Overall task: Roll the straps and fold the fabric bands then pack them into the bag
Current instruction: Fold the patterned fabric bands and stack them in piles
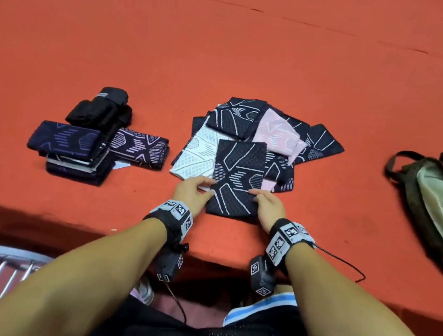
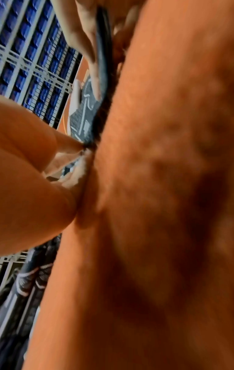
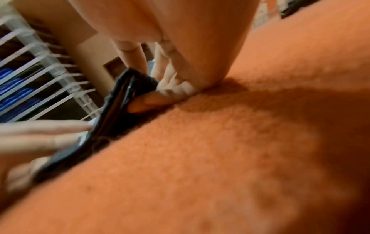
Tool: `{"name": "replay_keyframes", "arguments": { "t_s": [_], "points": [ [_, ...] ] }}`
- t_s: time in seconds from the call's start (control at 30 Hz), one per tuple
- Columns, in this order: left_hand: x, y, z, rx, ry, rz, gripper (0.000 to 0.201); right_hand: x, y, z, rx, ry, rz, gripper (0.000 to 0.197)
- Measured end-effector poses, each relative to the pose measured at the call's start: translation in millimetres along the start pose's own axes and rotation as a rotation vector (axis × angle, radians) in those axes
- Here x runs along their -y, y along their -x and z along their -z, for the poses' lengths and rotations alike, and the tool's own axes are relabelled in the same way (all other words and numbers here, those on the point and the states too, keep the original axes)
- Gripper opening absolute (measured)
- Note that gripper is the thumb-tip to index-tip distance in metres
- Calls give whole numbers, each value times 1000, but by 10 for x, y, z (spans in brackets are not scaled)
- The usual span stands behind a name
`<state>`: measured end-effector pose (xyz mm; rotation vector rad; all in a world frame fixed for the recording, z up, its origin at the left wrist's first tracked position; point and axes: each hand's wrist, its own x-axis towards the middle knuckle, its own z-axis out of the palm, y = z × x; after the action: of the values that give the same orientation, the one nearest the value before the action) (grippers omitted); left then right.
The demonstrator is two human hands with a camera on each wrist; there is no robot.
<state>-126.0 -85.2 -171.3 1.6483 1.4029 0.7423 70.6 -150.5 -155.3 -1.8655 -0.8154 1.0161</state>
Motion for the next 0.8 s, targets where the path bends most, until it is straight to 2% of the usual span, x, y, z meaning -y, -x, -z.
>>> {"name": "replay_keyframes", "arguments": {
  "t_s": [0.1,0.2,0.33,0.4,0.57,0.63,0.7,0.8],
  "points": [
    [-3,76,37,27,87,21,32,63,68,31,35,-303,-165,26],
    [5,89,77,108,173,70,44,48,136,76,72,-324,-149,51],
    [-6,68,112,154,226,80,45,9,176,125,153,-392,-137,55],
    [-8,66,112,159,190,54,41,-21,165,153,180,-436,-124,52],
    [-48,156,86,189,-101,-165,39,-131,127,168,217,-457,-130,37],
    [-58,163,61,171,-91,-146,27,-125,140,142,200,-415,-106,32],
    [-45,150,53,133,-76,-90,16,-97,181,103,170,-395,-71,17],
    [19,181,62,16,-8,-49,16,-78,263,46,130,-297,11,6]
  ]
}}
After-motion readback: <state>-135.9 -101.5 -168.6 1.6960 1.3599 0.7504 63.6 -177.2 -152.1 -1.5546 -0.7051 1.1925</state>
